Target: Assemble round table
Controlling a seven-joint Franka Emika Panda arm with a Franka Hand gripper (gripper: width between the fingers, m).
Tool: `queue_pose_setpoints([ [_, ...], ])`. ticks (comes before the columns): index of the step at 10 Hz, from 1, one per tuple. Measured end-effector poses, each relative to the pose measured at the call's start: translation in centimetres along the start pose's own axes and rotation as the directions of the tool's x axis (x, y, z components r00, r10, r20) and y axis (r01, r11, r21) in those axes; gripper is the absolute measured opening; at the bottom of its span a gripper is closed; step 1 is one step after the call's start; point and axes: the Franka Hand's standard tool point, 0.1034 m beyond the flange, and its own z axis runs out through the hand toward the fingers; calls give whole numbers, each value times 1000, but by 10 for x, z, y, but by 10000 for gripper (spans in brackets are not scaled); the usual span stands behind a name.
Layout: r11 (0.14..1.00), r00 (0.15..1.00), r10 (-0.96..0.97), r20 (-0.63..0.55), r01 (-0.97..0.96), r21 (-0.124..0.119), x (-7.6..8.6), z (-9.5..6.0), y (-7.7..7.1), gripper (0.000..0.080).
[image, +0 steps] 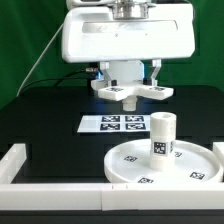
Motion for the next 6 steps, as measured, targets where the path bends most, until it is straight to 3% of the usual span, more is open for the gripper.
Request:
queue_pose_setpoints([
  [2,1000,1000,1,-2,-1,11,3,-1,-23,448],
  [6,1000,1000,-14,9,14,24,-4,10,-41,448],
])
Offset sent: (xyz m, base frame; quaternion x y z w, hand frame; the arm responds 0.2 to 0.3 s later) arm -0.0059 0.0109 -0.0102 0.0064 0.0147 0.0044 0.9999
